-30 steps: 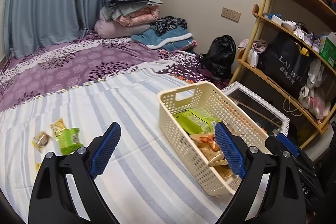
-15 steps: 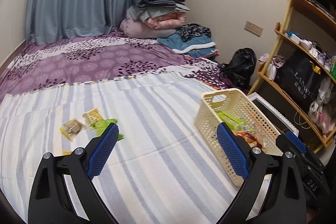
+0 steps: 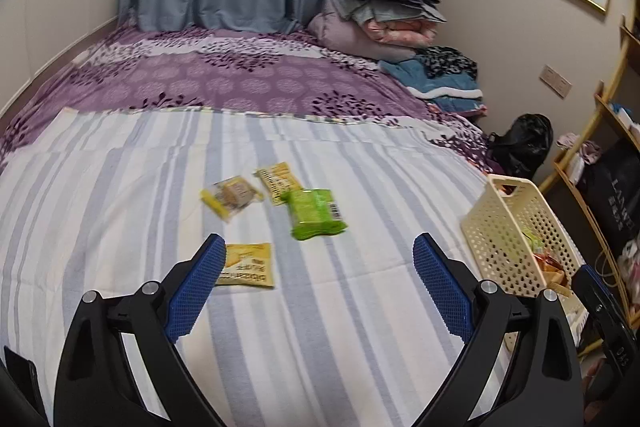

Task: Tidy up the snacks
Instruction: 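Move both tools back toward the yellow biscuit packets and green pack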

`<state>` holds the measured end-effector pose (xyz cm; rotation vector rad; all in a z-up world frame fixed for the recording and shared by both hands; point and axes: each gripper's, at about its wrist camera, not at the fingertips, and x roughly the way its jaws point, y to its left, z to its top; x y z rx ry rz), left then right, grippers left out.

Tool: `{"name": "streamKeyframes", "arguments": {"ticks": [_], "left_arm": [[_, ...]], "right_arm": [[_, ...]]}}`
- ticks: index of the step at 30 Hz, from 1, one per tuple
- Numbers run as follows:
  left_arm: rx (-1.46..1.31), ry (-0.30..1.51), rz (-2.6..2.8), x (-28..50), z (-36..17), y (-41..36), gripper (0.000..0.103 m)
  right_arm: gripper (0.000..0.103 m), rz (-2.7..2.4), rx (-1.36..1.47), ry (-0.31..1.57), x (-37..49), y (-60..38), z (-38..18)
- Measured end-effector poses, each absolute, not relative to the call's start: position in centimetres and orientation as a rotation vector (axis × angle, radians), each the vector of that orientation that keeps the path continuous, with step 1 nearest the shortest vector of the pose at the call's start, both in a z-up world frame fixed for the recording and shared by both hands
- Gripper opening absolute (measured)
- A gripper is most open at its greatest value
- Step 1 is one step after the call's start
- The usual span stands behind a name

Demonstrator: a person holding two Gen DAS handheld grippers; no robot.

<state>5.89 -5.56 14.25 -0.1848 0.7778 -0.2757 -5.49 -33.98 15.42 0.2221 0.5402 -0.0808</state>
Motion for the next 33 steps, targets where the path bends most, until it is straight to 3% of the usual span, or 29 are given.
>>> {"name": "streamKeyframes", "arguments": {"ticks": [14,33], "left_arm": [[-0.221,0.855,-0.152,8.1,10.3,-0.8,0.099],[-0.093,1.005,-0.137,12.8,1.8,-3.1,0.099]], "right_arm": [[0.071,-0.053,0.228,0.602,-3.7,-32.7,13.6],[0.071,-0.042,0.238,0.682,-1.3,-33.0,10.9]]}}
